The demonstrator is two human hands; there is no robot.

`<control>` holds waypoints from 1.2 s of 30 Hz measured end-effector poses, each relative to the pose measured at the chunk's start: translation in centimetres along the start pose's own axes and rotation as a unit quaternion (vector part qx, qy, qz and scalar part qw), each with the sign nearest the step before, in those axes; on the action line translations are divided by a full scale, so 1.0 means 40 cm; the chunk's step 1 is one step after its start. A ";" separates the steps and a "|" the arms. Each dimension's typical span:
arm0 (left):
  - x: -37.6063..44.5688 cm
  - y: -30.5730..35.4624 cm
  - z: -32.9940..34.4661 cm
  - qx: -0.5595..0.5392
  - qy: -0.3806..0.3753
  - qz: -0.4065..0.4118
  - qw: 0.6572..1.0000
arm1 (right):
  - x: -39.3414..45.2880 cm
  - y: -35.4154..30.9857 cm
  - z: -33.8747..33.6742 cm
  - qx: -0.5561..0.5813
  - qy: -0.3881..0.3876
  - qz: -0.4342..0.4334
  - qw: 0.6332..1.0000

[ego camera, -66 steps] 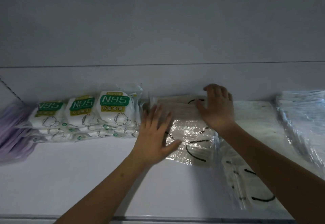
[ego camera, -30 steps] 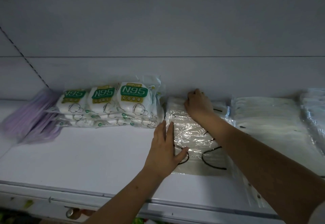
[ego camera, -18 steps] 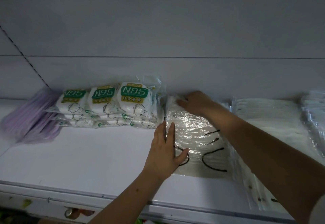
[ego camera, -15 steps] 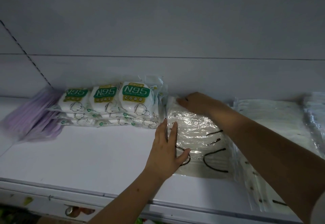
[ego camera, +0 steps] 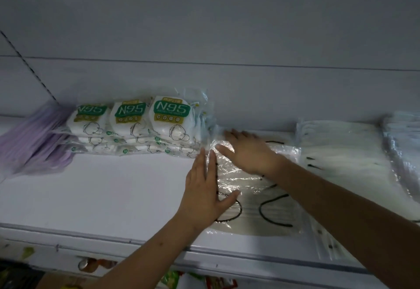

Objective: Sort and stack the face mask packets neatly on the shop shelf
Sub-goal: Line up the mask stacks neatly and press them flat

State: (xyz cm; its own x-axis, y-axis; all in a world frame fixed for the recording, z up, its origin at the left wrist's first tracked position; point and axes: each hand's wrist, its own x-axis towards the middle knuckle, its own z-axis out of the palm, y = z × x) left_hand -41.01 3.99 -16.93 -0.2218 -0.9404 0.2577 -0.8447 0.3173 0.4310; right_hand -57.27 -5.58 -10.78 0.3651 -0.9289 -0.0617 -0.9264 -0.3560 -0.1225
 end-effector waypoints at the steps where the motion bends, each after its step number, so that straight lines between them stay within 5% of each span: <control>1: -0.002 0.003 0.000 -0.008 -0.004 -0.005 1.000 | -0.020 -0.011 0.020 -0.011 -0.022 -0.024 0.999; 4: -0.014 0.007 -0.002 -0.027 -0.010 -0.010 1.000 | -0.053 -0.016 0.028 -0.018 -0.041 -0.049 0.998; 8: -0.021 0.004 -0.016 -0.068 -0.027 -0.005 0.997 | -0.140 -0.009 -0.004 -0.034 0.004 0.044 0.998; 14: -0.035 -0.030 -0.039 -0.114 -0.080 0.024 0.990 | -0.307 0.004 0.065 -0.064 -0.048 0.073 0.994; 20: 0.020 -0.023 -0.015 -0.080 -0.088 0.018 0.993 | -0.263 0.026 0.086 -0.055 0.012 0.083 0.995; 27: -0.023 0.011 -0.027 -0.057 -0.043 0.020 0.997 | -0.077 0.093 -0.076 0.038 0.188 0.116 0.975; 32: -0.024 -0.005 0.001 0.009 -0.083 0.022 0.996 | -0.006 0.118 -0.002 -0.011 -0.014 0.095 0.995; 36: -0.030 0.030 0.013 -0.022 -0.095 0.031 0.995 | -0.048 0.123 0.056 -0.002 -0.048 0.116 0.992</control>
State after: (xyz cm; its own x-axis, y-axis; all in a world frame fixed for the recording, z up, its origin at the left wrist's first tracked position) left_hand -42.01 5.46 -17.17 -0.3651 -0.9234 0.1188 -0.8054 0.3772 0.4571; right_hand -62.31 -5.33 -13.51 0.1490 -0.9719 -0.1820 -0.9868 -0.1345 -0.0900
